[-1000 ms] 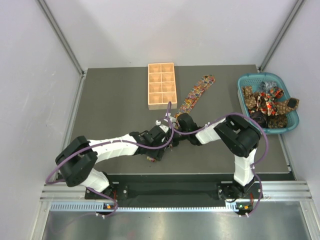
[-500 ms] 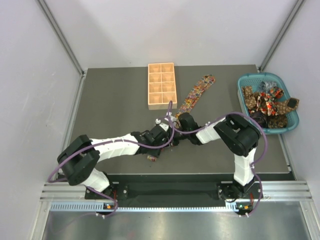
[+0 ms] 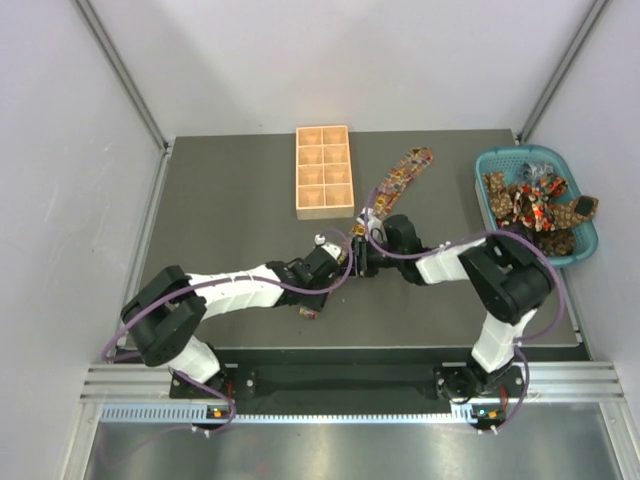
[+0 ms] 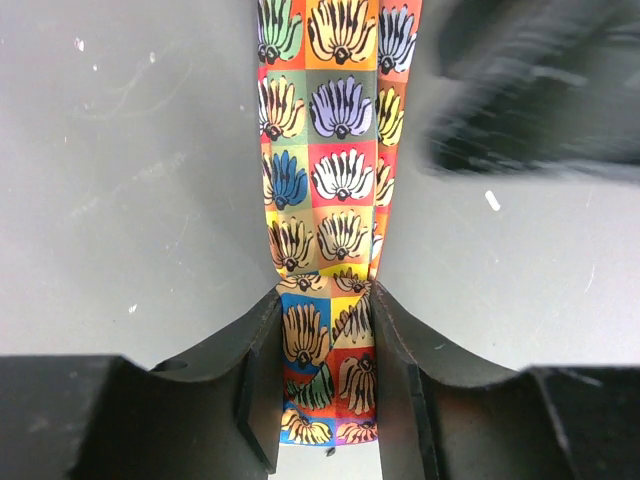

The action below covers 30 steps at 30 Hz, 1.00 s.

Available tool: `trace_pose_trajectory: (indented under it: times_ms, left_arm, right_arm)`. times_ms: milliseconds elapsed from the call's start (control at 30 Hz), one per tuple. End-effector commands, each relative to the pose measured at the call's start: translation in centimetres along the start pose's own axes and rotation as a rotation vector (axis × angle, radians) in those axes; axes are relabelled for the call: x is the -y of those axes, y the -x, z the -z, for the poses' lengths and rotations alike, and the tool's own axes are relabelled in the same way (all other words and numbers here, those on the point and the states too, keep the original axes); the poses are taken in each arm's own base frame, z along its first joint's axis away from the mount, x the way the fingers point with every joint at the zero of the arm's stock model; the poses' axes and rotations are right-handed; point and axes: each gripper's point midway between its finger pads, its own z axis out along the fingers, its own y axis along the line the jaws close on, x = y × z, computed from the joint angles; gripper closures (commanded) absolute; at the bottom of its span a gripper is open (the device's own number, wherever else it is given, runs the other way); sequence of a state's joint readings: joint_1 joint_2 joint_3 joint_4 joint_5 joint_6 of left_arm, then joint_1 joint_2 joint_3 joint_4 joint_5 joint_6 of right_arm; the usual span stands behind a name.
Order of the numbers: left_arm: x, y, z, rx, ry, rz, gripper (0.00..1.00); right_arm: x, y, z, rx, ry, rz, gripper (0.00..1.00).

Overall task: Roll the ties
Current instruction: Roll the tie

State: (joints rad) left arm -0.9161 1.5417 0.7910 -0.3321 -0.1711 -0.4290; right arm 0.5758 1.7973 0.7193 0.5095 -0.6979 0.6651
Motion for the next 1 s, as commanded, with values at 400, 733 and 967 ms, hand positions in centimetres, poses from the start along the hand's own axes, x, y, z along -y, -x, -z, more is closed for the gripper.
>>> trace_pose_trajectory:
  times_ms: [400,733,967]
  left_arm:
    - [-0.8,-3.9,-1.8,-0.183,0.016,-0.004,0.61]
    - [-0.6,-3.8,-2.1,-0.22,-0.01,-0.006,0.61]
    - [-0.7,-4.3,-2.2,-0.261,-0.003,-0.014,0.61]
  right_arm:
    - [-5.7,-5.6,7.0,0.257,-0.236,0.414,0.75]
    - [-12.3,-10.7,4.7,0.319,-0.287,0.838,0.83]
    - [-13.6,-12.7,0.4,0.219,-0.522,1.184,0.83]
